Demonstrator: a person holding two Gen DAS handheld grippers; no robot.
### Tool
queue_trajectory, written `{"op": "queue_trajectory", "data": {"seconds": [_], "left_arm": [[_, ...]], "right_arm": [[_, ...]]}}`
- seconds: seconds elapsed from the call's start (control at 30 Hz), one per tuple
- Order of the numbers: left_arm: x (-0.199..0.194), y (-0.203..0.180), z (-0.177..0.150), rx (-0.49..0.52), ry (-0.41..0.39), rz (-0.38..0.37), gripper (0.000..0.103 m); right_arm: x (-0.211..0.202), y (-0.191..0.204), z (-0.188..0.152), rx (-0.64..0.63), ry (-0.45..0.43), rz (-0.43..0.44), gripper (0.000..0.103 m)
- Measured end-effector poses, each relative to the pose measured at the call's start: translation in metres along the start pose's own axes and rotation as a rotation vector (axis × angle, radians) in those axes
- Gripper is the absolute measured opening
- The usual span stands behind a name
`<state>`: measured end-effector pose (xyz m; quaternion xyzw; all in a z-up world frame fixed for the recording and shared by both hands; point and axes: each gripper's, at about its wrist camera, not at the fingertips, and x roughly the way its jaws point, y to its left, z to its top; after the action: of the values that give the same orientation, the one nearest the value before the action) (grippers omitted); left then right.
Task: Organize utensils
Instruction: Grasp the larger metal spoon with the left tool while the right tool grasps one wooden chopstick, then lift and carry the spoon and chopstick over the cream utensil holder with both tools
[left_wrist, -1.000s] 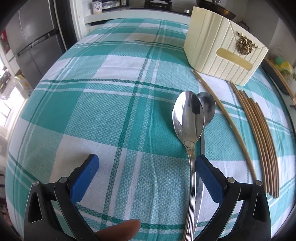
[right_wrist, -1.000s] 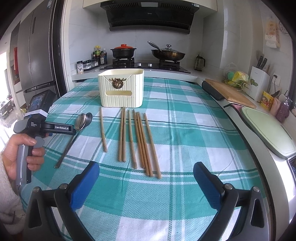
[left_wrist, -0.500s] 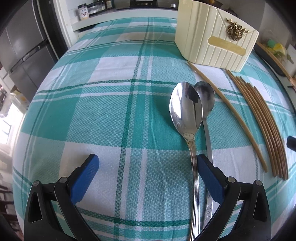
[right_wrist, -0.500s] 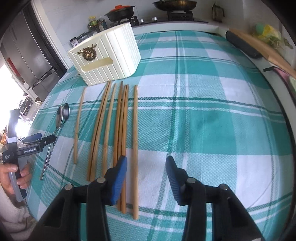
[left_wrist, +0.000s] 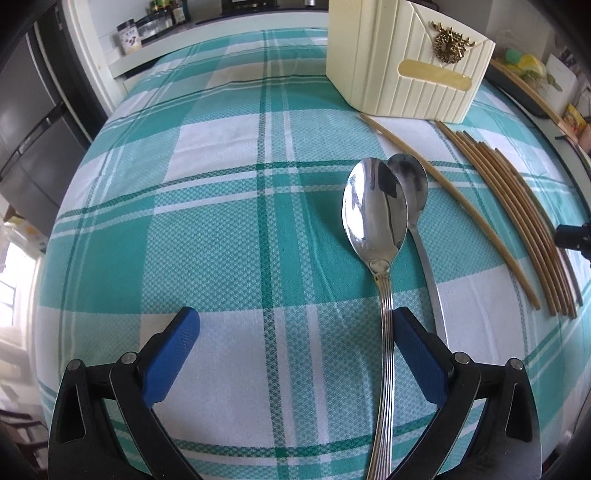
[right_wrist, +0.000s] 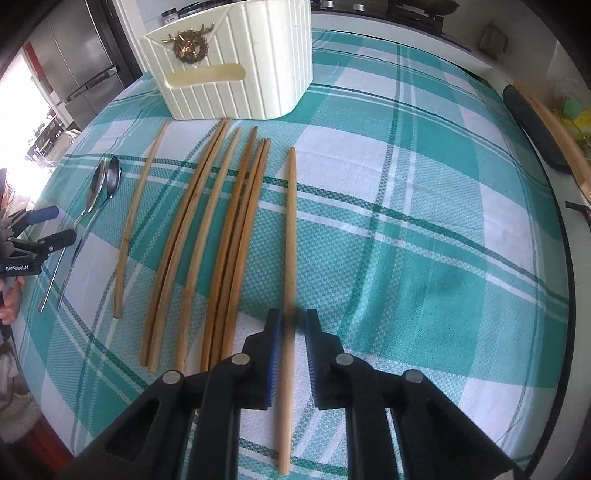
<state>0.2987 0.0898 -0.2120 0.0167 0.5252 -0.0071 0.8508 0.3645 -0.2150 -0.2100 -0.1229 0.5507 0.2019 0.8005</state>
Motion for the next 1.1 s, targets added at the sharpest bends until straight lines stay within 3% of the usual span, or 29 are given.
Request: {"op": "queue_trajectory", "data": {"seconds": [0.17, 0.43, 0.53, 0.57, 0.67, 0.8, 1.1], "left_arm": [[0.006, -0.019, 0.014, 0.054, -0.012, -0.021, 0.101], [0.01, -0.025, 0.037, 0.048, -0.025, -0.027, 0.076], [0.009, -0.029, 0.04, 0.063, -0.04, -0.059, 0.056], [0.009, -0.031, 0.042, 0.074, -0.047, -0.065, 0.042], [0.011, -0.033, 0.05, 0.091, -0.062, -0.075, 0.042], [0.0, -0.024, 0.051, 0.069, -0.087, -0.092, 0.042], [-0.087, -0.01, 0.034, 0.043, -0.273, -0.172, 0.042]], "right_arm": [[0.007, 0.002, 0.018, -0.035, -0.01, -0.007, 0.015], [0.024, -0.005, 0.062, -0.034, 0.006, 0.007, 0.015], [0.032, -0.006, 0.08, -0.024, 0.011, 0.025, 0.015], [0.035, -0.007, 0.088, -0.014, 0.014, 0.033, 0.015], [0.045, -0.014, 0.111, 0.031, 0.007, 0.056, 0.006], [0.038, -0.03, 0.122, 0.152, -0.06, 0.125, 0.006], [-0.087, -0.015, 0.075, 0.109, -0.332, 0.203, 0.006]]}}
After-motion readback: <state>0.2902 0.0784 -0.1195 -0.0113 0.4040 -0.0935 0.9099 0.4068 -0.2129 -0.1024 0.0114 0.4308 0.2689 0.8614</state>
